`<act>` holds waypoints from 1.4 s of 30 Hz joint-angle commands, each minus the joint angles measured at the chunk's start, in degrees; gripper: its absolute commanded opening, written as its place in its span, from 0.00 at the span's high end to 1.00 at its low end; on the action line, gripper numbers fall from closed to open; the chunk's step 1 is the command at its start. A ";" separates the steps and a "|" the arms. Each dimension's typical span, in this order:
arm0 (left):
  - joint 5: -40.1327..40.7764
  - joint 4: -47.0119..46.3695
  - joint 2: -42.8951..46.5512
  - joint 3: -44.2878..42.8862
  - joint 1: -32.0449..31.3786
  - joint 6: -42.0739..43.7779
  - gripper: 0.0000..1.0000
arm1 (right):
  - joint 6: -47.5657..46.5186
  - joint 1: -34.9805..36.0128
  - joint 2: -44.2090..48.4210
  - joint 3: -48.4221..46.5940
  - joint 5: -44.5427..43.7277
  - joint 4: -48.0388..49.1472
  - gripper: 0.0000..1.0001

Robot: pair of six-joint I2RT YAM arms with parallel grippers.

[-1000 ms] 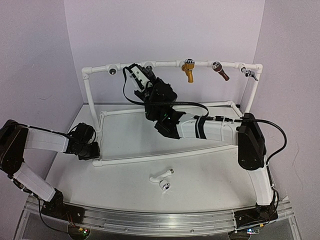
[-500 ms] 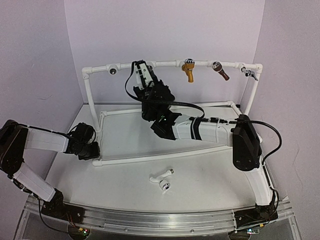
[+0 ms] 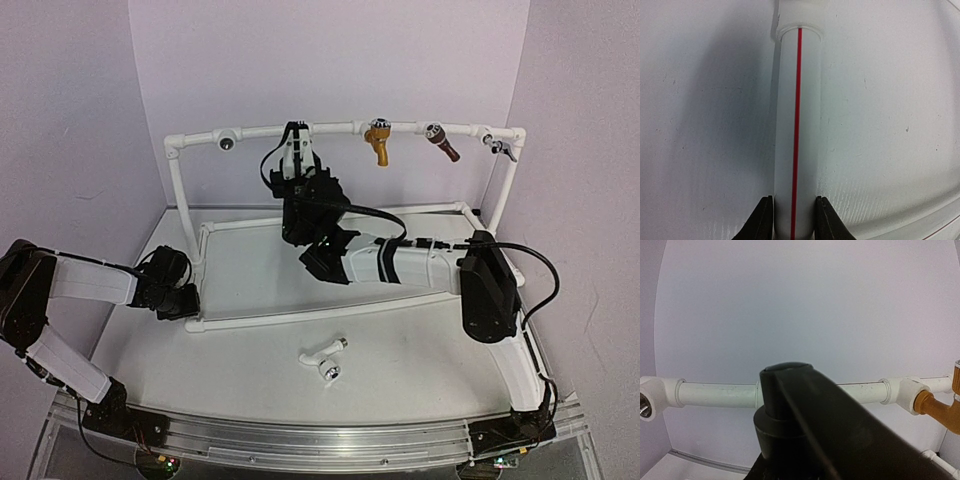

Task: Install the water faucets
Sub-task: Screw the water faucet onto the adaptor.

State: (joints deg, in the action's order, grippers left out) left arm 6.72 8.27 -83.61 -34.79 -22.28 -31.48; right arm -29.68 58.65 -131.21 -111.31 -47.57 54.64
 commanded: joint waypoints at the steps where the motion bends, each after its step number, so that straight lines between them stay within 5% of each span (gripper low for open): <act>1: -3.82 2.10 1.50 1.21 -0.66 -3.57 1.00 | 5.38 -3.84 -3.88 1.49 -8.95 -5.60 1.00; 6: -4.01 2.06 1.61 1.30 -0.61 -3.51 1.00 | 9.64 -3.83 -3.04 1.75 -9.88 -6.08 1.00; 24: -4.44 1.92 1.09 1.03 -0.62 -3.23 1.00 | 51.47 -3.06 1.88 1.17 -7.98 -24.45 1.00; 42: -4.61 1.66 1.59 1.28 -0.57 -3.14 1.00 | 84.85 -3.05 7.28 3.78 1.69 -26.02 1.00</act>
State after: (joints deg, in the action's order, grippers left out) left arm 6.31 7.53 -83.53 -34.35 -22.20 -31.38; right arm 39.57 58.94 -124.73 -110.13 -47.75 34.36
